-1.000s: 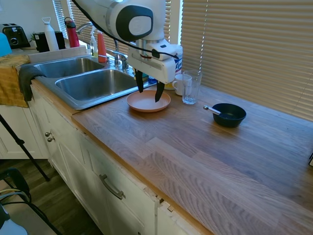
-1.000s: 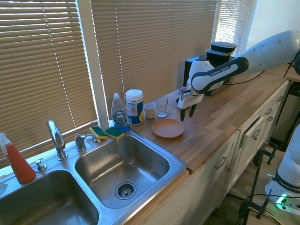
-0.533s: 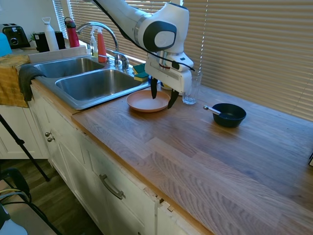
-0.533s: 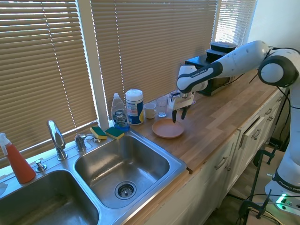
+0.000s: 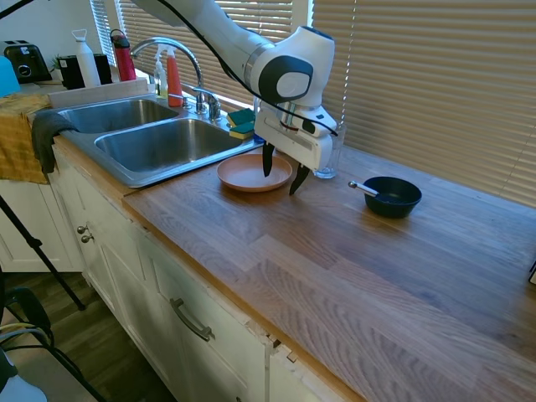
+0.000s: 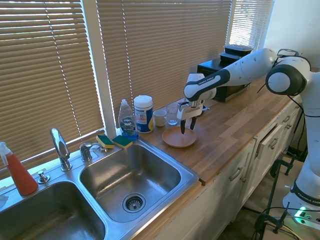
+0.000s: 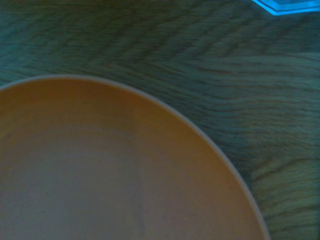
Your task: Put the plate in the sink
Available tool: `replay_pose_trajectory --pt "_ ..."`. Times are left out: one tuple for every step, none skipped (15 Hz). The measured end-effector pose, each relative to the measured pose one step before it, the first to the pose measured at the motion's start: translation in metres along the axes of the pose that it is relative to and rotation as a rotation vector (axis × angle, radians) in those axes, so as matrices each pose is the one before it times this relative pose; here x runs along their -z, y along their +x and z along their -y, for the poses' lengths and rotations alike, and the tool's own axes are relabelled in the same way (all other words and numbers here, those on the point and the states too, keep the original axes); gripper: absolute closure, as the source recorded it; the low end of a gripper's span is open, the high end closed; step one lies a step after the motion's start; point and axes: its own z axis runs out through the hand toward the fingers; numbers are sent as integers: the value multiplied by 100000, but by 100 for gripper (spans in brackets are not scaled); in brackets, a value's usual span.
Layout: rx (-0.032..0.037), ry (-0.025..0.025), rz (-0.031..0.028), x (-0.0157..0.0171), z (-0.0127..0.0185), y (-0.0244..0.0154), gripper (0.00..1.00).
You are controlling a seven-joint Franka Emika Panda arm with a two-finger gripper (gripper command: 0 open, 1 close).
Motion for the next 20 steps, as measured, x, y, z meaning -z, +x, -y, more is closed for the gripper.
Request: replay_pose_trajectory --pt "49 60 159 -33 7 -4 100" --pt "61 19 140 -46 10 -14 100" --pt "88 77 234 -62 28 -35 100" --pt "53 120 266 -44 11 -22 100" --pt "21 197 343 -54 2 -13 100" --pt "328 156 318 -46 -12 -3 100" --pt "367 228 441 -37 -50 24 100" --pt "399 367 766 -51 -107 55 100" --pt "342 326 733 -46 -140 84 100" --pt "451 324 731 -29 -199 145 100" --pt "361 484 688 -22 -222 188 100" --pt "164 647 623 -20 -218 189 100" --pt "468 786 767 -28 -232 199 100" --pt "508 765 722 -16 -264 223 100" --pt "513 723 853 -30 -266 193 100" --pt "64 823 860 -9 -239 168 100" --pt "145 887 637 79 -137 110 100" --pt "151 802 608 83 -111 89 100" --pt "247 771 891 109 -107 76 100" --pt "447 295 708 86 -213 121 100"
